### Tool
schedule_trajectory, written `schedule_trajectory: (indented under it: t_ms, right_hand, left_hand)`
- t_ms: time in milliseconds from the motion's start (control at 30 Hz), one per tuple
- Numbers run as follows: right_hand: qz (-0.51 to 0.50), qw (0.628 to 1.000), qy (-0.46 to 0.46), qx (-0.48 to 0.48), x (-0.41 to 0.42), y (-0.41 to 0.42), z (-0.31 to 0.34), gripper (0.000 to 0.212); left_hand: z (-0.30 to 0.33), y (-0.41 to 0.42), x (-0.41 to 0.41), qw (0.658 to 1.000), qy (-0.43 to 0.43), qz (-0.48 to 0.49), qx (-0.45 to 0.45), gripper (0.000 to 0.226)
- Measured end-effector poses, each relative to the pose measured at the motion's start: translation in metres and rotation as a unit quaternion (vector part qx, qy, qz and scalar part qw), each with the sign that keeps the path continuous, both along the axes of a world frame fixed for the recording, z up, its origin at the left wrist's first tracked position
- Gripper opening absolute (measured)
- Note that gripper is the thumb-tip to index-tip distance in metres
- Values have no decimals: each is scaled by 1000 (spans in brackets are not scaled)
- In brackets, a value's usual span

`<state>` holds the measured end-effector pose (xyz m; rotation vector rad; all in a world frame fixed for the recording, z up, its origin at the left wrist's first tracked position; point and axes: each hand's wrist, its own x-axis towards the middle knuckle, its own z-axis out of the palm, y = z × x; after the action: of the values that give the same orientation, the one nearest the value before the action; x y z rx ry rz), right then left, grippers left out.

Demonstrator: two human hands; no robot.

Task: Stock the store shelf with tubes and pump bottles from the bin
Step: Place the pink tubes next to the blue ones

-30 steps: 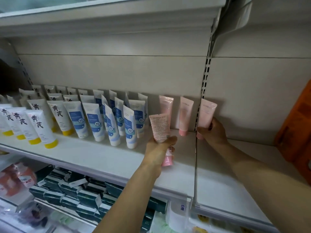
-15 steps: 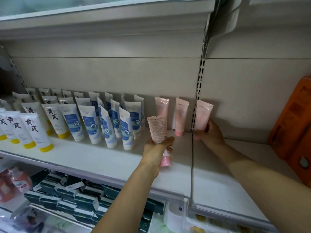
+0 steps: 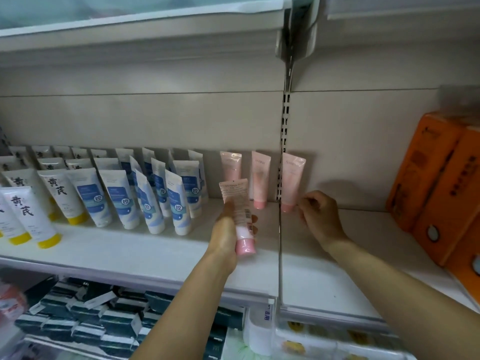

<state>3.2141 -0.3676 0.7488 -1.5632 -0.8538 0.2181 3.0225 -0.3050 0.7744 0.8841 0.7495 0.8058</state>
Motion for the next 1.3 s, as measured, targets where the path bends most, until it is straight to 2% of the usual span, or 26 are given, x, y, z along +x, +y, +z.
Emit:
schedule_trajectory:
  t_ms: [167,233,300,400,500,567,667,767,900,967,1033,1200,1300]
  right_hand:
    - [184,978,78,-55,-50,-10,29,20]
    - [241,964,49,-98,-65,-10,34,22]
    - [269,953,0,-141,-76,-7,36,33]
    - [257,937,-114,-207,-87,-2,39,47]
    - [273,926,-154,-209,-98,1,46,29]
    - [285,926,-156,-192,-102,7,47,24]
    - [287,928,-155,-177,-100,22,38,19]
    - [292,932,-131,-169,-96,40,23,31]
    - [291,942,-103,-136,-93,61,13,31]
    - [288,944,-97,-129,-92,70,13,31]
    - [273,948,-91,-134,-91,80,9,39]
    - [247,955,-84,-142,-88,102,4,51]
    - [242,955,-84,-151,-88,108,4,56]
  left_hand:
    - [-3,1,4,999,19,16,21,35]
    - [-5,2,6,999,20,30,21,34]
    - [-7,4,7,999,9,41,7,32]
    - [-1,4,4,999,-11,40,-26,32]
    - [3,6,0,999,-5,53,-12,28]
    - [6,8,-4,998,-14,63,1,22]
    - [10,14,-11,996,-27,72,43,31]
    - [11,17,-16,993,-21,92,74,32]
    - [6,24,-21,991,4,120,62,17]
    - [2,27,-23,990,27,118,67,19]
    - [0,28,-26,990,39,120,63,22]
    - [-6,31,-32,992,37,121,30,33]
    - [-9,30,-33,993,36,116,2,17]
